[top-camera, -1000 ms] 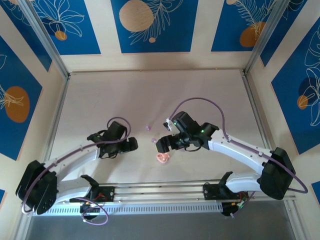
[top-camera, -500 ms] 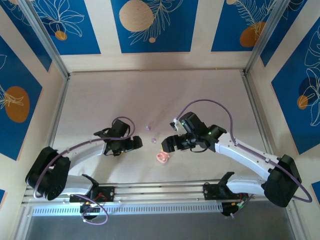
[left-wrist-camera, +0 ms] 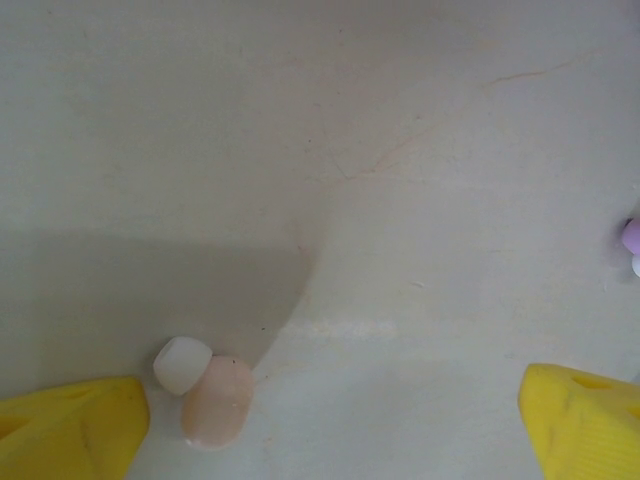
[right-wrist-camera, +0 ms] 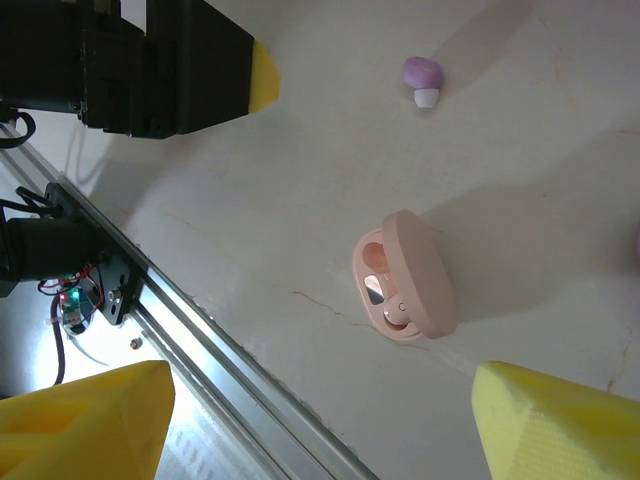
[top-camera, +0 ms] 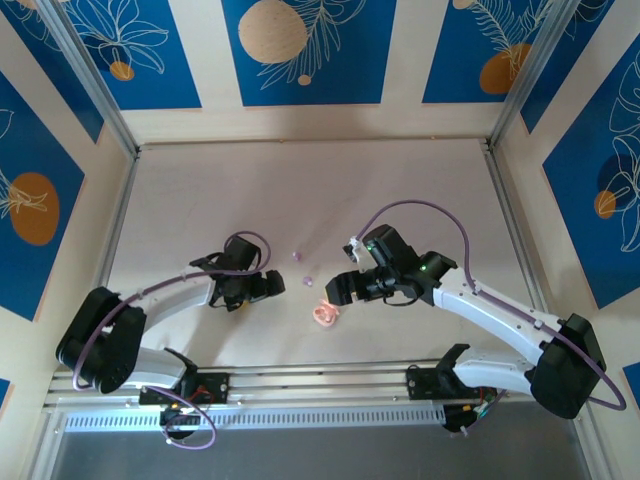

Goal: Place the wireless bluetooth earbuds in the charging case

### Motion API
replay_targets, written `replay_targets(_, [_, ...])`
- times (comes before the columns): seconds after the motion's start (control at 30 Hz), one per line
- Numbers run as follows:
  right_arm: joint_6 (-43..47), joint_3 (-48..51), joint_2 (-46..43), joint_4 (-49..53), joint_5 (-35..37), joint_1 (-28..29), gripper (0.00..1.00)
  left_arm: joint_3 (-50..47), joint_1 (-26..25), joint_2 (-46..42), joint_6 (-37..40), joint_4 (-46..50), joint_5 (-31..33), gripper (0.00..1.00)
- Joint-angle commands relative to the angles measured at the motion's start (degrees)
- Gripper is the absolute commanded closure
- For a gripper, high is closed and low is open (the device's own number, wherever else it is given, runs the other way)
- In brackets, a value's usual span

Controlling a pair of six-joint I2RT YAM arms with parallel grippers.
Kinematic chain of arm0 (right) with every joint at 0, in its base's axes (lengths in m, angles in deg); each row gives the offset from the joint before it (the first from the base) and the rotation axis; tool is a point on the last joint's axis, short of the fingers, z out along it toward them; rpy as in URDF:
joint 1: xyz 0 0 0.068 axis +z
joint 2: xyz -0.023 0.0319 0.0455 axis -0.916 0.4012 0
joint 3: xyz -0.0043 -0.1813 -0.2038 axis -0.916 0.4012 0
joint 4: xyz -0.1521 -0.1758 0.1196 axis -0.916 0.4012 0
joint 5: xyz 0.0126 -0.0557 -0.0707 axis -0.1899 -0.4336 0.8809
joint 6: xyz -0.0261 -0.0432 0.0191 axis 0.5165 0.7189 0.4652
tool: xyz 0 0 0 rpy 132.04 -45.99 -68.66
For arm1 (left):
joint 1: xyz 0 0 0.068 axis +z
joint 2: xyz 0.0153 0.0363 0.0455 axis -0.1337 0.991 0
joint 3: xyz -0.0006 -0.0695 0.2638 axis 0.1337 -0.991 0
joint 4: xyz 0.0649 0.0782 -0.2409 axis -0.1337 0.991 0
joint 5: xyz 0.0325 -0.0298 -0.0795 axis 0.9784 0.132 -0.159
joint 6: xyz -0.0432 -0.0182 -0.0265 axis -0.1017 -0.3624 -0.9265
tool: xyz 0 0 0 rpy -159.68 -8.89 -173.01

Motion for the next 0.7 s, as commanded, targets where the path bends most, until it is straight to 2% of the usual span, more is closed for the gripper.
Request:
replay_targets(0.0, [-0.48,0.84,-1.06,0.22,-1.43,-0.25,0.21,0.12,0.22,1.87,1.63,-6.83,-4.63,0.03])
replay_targets(0.67, [-0.48,1.08,-1.32,0.13,-1.61,-0.33,0.21,1.89,0.15,-1.94,2.4,-1.27,-2.41,0.03])
